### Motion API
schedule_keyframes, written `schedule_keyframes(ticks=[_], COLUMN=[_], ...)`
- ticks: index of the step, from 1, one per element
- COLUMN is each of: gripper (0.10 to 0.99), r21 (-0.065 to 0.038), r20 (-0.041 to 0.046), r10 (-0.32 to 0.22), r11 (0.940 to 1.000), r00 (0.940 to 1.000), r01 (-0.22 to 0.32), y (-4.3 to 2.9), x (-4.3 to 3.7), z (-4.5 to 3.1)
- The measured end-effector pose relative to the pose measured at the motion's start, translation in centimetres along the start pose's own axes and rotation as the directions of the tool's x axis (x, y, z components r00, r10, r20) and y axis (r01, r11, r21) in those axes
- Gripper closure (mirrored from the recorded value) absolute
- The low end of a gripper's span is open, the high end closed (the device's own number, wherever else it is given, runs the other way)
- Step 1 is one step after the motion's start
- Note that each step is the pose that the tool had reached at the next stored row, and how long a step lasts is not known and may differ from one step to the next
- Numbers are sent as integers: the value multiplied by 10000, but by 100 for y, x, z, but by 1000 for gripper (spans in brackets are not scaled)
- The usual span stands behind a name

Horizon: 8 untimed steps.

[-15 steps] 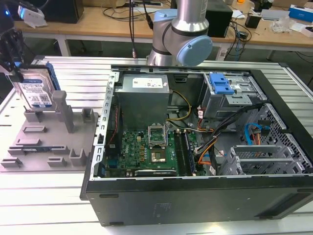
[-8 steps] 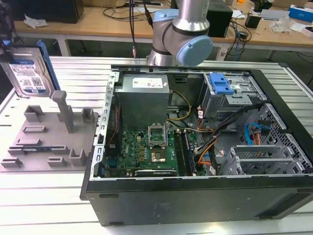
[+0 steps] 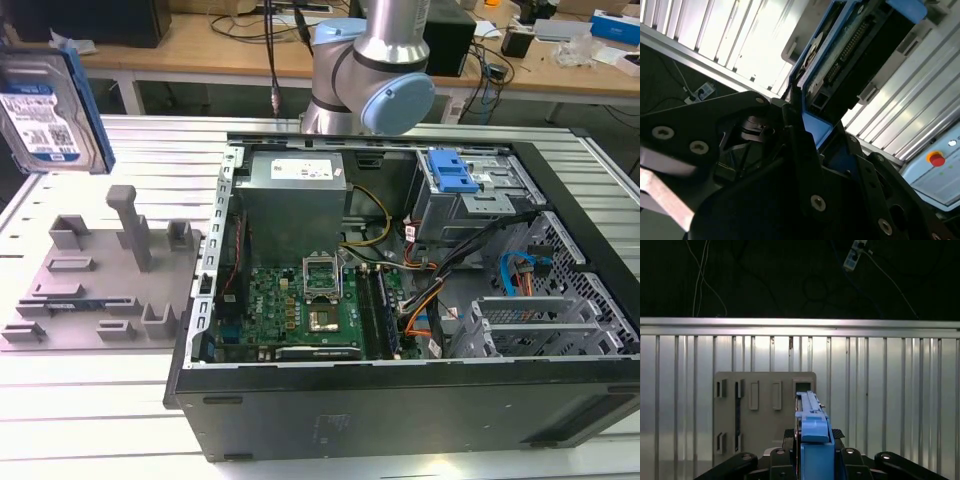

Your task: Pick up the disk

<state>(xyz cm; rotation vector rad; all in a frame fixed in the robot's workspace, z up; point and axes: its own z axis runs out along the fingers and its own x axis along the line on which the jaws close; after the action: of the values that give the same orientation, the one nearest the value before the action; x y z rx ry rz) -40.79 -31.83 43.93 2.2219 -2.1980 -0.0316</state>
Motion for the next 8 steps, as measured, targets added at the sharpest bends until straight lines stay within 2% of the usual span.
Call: schedule_keyframes(ticks=[6, 7, 8], gripper=[722, 722, 722], r21=[2, 1, 1], r20=[16, 22, 25], r10=[0, -1, 0], r11=[10000, 10000, 10000], r00=[10000, 10000, 10000], r01=[0, 1, 0], y=[8, 10, 11], x=[3, 4, 4], z=[-304, -389, -434])
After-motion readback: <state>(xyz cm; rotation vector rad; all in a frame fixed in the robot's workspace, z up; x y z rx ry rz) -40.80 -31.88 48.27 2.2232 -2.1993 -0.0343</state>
